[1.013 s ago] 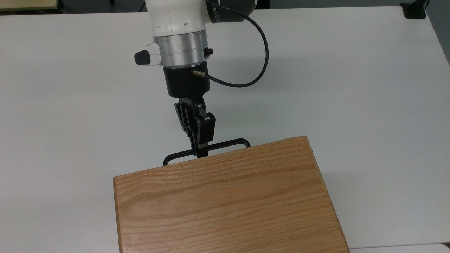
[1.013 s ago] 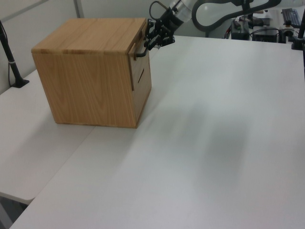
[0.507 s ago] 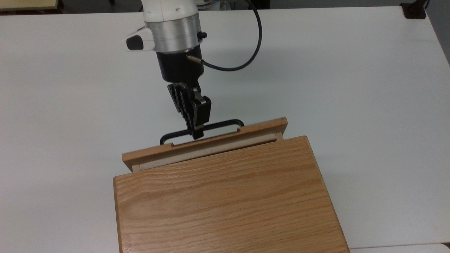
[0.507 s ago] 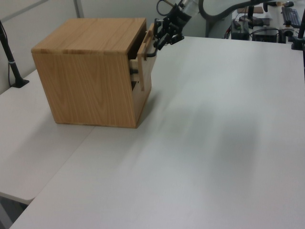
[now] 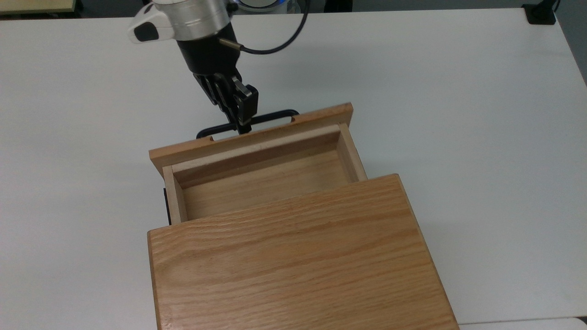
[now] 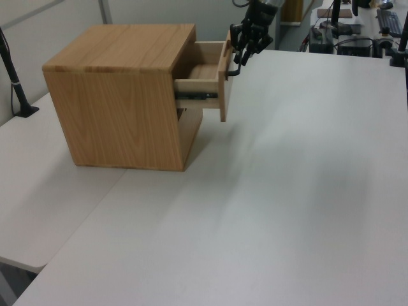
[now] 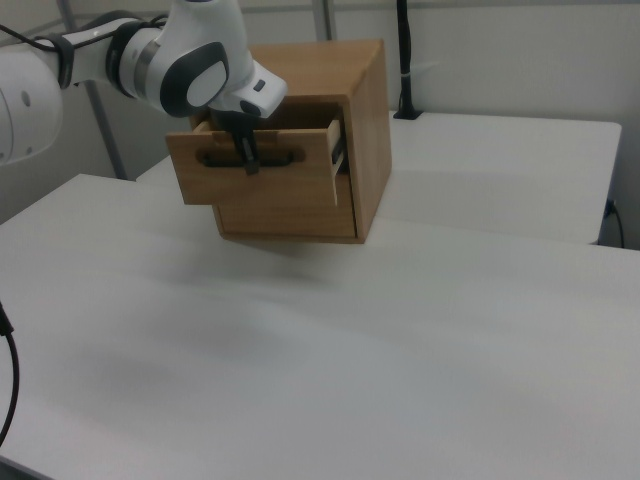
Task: Open the drawer by sliding it
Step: 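Pull the handle away from the cabinet, sliding the drawer out, then release the handle and lift the gripper away from the drawer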
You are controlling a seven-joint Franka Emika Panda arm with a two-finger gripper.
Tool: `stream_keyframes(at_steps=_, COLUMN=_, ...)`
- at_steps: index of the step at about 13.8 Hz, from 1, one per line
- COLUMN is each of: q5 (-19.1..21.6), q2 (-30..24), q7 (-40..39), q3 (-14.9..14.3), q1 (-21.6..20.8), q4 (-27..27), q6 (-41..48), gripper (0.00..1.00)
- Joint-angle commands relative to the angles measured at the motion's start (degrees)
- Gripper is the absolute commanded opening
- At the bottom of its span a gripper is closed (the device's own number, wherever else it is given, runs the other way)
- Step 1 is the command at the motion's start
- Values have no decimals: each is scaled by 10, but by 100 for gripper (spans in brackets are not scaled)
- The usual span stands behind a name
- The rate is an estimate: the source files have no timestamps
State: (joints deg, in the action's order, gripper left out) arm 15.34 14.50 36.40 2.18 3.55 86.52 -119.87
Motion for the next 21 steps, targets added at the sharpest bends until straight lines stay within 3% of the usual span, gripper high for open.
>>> stream_keyframes(at_steps=1, q5=30, q2=-65, q7=-171, q3=5, q1=26, q4=28, q6=110, gripper=0)
stream_keyframes(at_steps=3, q5=45, q2=-76, q7=-212, q3=5, q1=41, q4=24, q6=162, gripper=0)
stream_keyframes(at_steps=12, q5=45, q2=-117, q7=-340, q3=-16, q1=75, q4=24, q6=285, gripper=1)
stream_keyframes(at_steps=13, q5=45, q2=-116, q7=-341, q3=-16, q1=75, q4=24, q6=285, gripper=9)
stream_keyframes(at_steps=14, q5=45, q2=-116, q7=-342, q3=-17, q1=76, q4=24, q6=285, gripper=61)
stream_keyframes(at_steps=15, q5=45, q2=-116, q7=-339, q3=-17, q1=76, q4=24, q6=285, gripper=93)
stream_keyframes(at_steps=16, q5=44, q2=-115, q7=-337, q3=-17, q1=75, q4=23, q6=282, gripper=100)
stream_keyframes(at_steps=21, q5=35, q2=-132, q7=-327, q3=-17, q1=76, q4=22, q6=284, gripper=100)
